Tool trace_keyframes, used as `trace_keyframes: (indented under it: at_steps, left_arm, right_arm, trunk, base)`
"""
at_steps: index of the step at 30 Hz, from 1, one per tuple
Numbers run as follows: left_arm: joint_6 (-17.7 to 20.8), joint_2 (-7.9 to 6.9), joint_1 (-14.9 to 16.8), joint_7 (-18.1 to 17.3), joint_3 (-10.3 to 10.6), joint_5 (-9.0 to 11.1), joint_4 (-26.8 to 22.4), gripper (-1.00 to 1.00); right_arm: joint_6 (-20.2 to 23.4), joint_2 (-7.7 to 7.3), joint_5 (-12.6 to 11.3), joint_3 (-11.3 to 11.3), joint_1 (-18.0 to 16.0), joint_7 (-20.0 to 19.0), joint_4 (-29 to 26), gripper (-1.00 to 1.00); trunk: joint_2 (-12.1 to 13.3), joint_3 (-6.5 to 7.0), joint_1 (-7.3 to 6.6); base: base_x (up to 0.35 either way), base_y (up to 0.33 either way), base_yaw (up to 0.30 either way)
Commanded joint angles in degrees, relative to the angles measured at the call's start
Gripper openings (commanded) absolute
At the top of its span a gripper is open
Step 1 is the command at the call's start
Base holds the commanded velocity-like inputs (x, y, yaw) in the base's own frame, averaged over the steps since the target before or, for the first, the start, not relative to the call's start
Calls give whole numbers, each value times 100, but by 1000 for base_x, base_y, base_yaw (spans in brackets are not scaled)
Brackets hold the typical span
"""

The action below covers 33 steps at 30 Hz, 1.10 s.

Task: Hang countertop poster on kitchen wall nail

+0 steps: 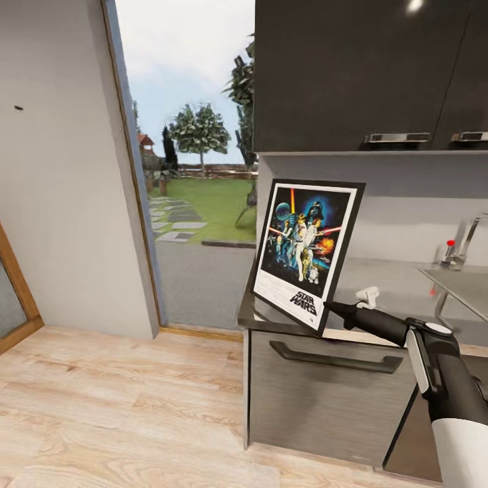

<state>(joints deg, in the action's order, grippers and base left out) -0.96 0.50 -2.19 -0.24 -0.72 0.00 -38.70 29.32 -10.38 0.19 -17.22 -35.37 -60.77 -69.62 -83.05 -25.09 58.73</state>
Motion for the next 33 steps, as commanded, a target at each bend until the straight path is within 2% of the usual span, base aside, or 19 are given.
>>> trace_keyframes:
  at_steps: [1, 7, 29, 33]
  left_arm:
    - [-9, 2, -4, -3, -7, 0, -6, 100]
    - [-9, 2, -1, -3, -7, 0, -6, 100]
    - [-5, 2, -1, -4, -62, 0, -6, 100]
    - [-2, -97, -1, -28, -74, 12, -7, 100]
  right_arm:
    - [55, 1, -11, -10, -5, -34, -4, -100]
    - [48, 1, -11, -2, -5, -31, -8, -100]
    - [48, 1, -10, 12, -5, -22, -8, -100]
    - [48, 1, -8, 16, -5, -22, -8, -100]
  trunk:
    - [-3, -5, 0]
    - [-3, -5, 0]
    - [879, 390, -483]
    - [1040, 461, -571]
  base:
    - [0, 0, 7]
    - [0, 0, 159]
    - [0, 0, 278]
    - [0, 0, 282]
